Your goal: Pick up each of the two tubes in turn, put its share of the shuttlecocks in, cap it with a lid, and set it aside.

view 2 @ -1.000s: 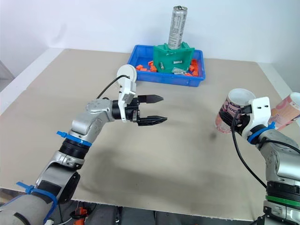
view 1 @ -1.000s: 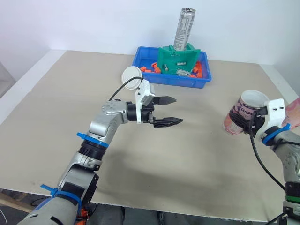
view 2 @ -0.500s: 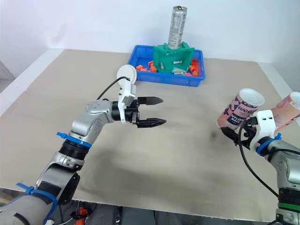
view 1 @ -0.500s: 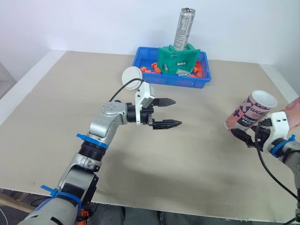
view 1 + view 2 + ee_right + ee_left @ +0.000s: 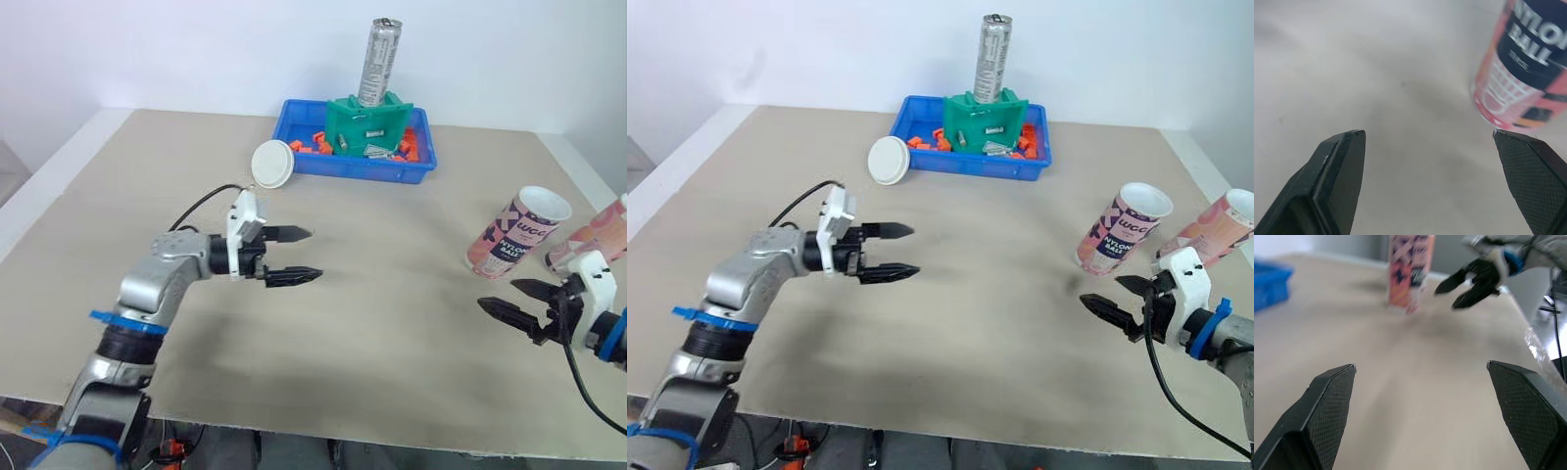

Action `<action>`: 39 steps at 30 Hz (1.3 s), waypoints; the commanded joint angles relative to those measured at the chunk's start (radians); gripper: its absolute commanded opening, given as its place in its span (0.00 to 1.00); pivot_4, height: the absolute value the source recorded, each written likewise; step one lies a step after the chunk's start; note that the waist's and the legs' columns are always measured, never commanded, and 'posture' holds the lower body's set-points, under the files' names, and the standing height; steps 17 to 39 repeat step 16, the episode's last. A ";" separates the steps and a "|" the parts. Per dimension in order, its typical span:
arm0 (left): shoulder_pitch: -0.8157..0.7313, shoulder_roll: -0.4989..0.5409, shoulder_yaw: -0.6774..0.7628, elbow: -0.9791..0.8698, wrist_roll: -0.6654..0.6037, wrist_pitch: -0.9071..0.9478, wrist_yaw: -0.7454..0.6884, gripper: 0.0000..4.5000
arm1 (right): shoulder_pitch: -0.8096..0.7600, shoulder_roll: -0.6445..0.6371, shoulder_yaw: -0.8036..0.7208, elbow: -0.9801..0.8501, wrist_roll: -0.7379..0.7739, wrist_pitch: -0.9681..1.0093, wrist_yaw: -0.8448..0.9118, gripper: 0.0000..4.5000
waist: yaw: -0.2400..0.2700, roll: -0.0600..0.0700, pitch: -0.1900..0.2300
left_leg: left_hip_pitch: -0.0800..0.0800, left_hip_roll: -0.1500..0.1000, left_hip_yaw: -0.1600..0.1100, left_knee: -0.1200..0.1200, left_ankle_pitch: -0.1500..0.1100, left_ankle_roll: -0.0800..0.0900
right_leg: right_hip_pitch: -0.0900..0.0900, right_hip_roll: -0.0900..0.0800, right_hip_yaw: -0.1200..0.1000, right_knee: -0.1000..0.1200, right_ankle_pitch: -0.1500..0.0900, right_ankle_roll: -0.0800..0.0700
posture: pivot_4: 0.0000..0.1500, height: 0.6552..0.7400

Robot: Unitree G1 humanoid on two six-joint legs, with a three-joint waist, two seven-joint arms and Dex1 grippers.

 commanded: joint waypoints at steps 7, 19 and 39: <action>0.227 0.117 0.174 -0.130 -0.056 0.059 0.104 1.00 | 0.050 0.087 0.029 -0.183 0.092 -0.006 -0.006 0.99 | 0.000 0.000 0.000 | 0.000 0.000 0.001 0.000 0.000 0.000 | 0.000 -0.002 0.000 0.000 -0.001 -0.004 | 1.00 1.00; 0.293 0.121 0.212 -0.128 -0.085 0.079 0.166 1.00 | 0.028 0.086 0.065 -0.138 0.074 -0.028 -0.021 0.99 | 0.001 -0.002 0.001 | 0.001 0.000 0.003 0.001 0.001 0.001 | 0.000 -0.002 0.000 0.000 0.001 -0.005 | 1.00 1.00; 0.293 0.121 0.212 -0.128 -0.085 0.079 0.166 1.00 | 0.028 0.086 0.065 -0.138 0.074 -0.028 -0.021 0.99 | 0.001 -0.002 0.001 | 0.001 0.000 0.003 0.001 0.001 0.001 | 0.000 -0.002 0.000 0.000 0.001 -0.005 | 1.00 1.00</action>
